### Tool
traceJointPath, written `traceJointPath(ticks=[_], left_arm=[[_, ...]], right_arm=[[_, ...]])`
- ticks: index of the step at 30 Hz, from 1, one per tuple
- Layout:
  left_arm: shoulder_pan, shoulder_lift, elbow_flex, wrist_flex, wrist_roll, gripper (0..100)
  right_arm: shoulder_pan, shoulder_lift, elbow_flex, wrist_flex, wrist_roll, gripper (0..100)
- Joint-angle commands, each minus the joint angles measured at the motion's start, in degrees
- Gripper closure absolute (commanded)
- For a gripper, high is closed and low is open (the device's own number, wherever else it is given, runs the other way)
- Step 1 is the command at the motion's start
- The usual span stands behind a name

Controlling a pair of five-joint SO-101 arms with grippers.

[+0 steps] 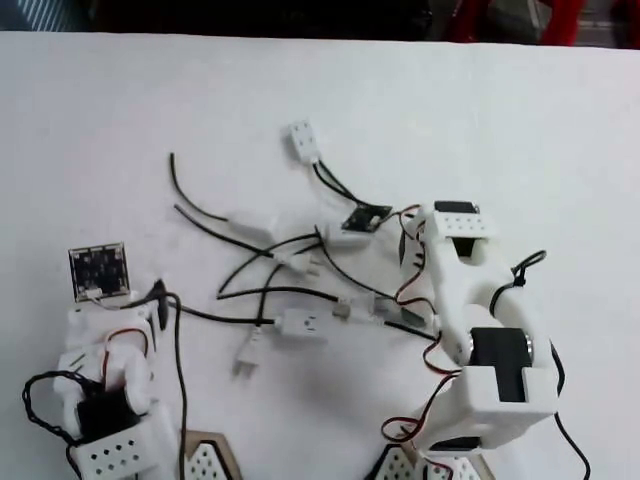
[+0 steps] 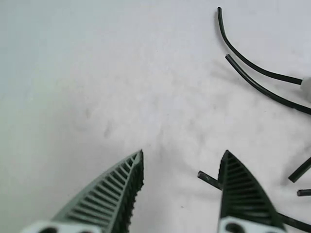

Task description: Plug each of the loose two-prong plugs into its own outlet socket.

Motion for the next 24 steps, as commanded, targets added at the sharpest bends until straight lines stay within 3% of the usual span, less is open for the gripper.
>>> traceJointPath(ticks=[1,12,22,24], left_arm=[[-0.4,-0.6,-0.6,-1.2,0.4,74],[-0.4,-0.6,-0.6,-1.2,0.4,74],[-0.4,-0.6,-0.5,-1.3,0.4,74],[-0.4,-0.6,-0.5,-1.3,0.4,74]], right_arm=[[0.0,-0.3,-1.2,0.8,0.4,94.2],[0.9,-4.1,-1.3,3.6,4.1,98.1],[0.9,-40.5,-1.3,12.0,3.3,98.1],[0.6,-46.8,-1.1,12.7,-0.1,98.1]])
